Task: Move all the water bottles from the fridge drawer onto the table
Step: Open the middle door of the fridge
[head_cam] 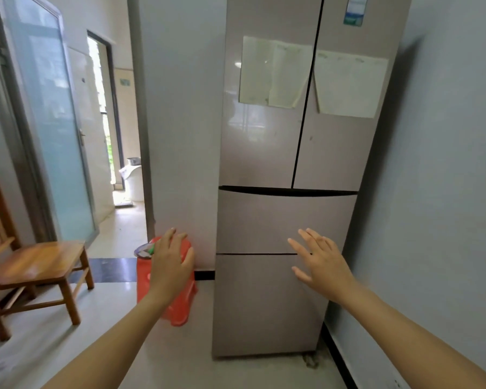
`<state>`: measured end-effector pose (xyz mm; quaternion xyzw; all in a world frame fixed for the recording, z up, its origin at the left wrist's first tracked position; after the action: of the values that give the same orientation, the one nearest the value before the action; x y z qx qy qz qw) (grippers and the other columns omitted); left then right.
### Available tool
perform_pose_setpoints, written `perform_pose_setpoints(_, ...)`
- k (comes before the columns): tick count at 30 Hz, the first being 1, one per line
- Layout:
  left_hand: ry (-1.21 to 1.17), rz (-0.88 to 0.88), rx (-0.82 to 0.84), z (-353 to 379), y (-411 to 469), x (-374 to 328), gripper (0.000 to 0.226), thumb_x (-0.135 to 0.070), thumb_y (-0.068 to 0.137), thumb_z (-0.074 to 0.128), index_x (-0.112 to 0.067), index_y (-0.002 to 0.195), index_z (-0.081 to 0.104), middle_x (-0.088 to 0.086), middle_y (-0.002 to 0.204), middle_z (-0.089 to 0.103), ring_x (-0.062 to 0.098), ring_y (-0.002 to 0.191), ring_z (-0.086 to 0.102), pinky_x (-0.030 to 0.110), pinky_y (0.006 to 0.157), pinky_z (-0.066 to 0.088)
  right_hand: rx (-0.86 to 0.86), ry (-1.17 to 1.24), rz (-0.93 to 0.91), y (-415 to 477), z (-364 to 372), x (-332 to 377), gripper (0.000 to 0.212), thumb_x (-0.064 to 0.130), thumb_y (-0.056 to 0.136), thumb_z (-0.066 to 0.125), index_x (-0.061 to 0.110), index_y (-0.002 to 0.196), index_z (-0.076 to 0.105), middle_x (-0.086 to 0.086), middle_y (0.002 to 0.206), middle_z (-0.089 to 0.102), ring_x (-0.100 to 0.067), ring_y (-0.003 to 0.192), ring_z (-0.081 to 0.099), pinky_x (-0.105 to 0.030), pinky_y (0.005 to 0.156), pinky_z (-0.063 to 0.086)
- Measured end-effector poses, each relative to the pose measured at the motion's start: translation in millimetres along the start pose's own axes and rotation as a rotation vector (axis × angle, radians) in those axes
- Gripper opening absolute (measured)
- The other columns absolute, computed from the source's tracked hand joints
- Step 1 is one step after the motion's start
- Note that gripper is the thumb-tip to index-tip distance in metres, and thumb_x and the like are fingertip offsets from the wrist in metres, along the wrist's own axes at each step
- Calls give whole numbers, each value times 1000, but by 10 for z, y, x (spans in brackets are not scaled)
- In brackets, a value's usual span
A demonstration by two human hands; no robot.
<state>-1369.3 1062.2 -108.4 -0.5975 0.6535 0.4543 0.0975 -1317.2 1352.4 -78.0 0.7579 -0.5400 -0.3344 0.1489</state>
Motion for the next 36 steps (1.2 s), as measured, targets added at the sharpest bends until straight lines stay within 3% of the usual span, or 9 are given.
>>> perform_pose_setpoints(4, 25, -15, -9, 295, 530, -41, 39, -23, 89, 47, -6, 124, 52, 14, 142, 40, 30, 130, 36, 44, 107, 30, 59, 51, -16, 535, 571, -315, 75, 44, 53, 84, 17, 118, 55, -12, 114, 66, -27, 105, 65, -40, 80, 54)
perform_pose_setpoints(10, 89, -78, -28, 603, 1188, 236, 56, -38, 78, 37, -10, 123, 54, 12, 142, 41, 30, 130, 36, 47, 105, 31, 168, 100, 5, 1199, 1308, -457, 69, 44, 54, 82, 16, 114, 61, -12, 109, 68, -28, 100, 67, -39, 74, 56)
perform_pose_setpoints(13, 99, -131, -24, 862, 1580, 508, 41, -30, 89, 48, -12, 126, 51, 12, 143, 39, 29, 131, 35, 48, 105, 31, 198, 122, -29, 1501, 1702, -458, 75, 49, 54, 80, 20, 117, 50, -9, 108, 69, -24, 99, 68, -36, 73, 56)
perform_pose_setpoints(16, 81, -148, -19, 1150, 1999, 745, 39, -21, 90, 49, -10, 128, 49, 13, 143, 39, 30, 131, 34, 47, 106, 31, 238, 88, -26, 1832, 2090, -513, 68, 51, 52, 81, 20, 110, 64, -8, 106, 70, -23, 96, 69, -35, 71, 56)
perform_pose_setpoints(23, -20, -166, 65, 1769, 2888, 1042, 43, -12, 88, 53, -9, 130, 46, 14, 138, 43, 27, 127, 37, 39, 106, 31, 390, 89, 56, 2608, 2766, -628, 54, 55, 73, 42, 24, 110, 68, -3, 107, 71, -18, 101, 67, -31, 75, 56)
perform_pose_setpoints(25, -58, -149, 139, 2010, 3057, 1035, 47, -14, 89, 53, -11, 134, 41, 12, 139, 42, 26, 128, 38, 38, 106, 31, 399, 111, 99, 2722, 2817, -659, 55, 49, 86, 34, 21, 128, 54, -9, 131, 56, -22, 124, 52, -34, 96, 46)
perform_pose_setpoints(28, -162, -168, 262, 2397, 3223, 1054, 55, -15, 88, 55, -11, 139, 35, 11, 142, 39, 25, 131, 36, 41, 110, 30, 550, 240, 58, 2786, 3037, -651, 61, 44, 96, 34, 19, 148, 13, -6, 157, 9, -20, 145, 7, -34, 117, 10)
perform_pose_setpoints(33, -250, -245, 364, 2832, 3325, 1080, 65, -17, 88, 58, -12, 144, 25, 8, 149, 33, 23, 135, 33, 44, 112, 30, 648, 313, 59, 2912, 3372, -739, 68, 46, 96, 36, 17, 149, 5, -6, 158, 0, -20, 145, 0, -32, 117, 7)
perform_pose_setpoints(36, -292, -264, 367, 2943, 3375, 1040, 62, -10, 86, 60, -12, 141, 31, 7, 140, 44, 21, 127, 43, 36, 105, 36, 698, 344, 46, 2943, 3583, -752, 71, 47, 95, 36, 16, 149, 1, -9, 157, 2, -24, 145, 3, -34, 117, 7)
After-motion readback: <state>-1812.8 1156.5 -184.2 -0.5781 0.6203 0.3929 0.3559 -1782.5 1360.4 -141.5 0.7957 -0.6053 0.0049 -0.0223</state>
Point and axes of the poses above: each hand's wrist, its own y-axis towards the middle knuckle, its own z-axis out of the palm, x = y × z, the point moved 6 cm from there along y, towards the middle knuckle
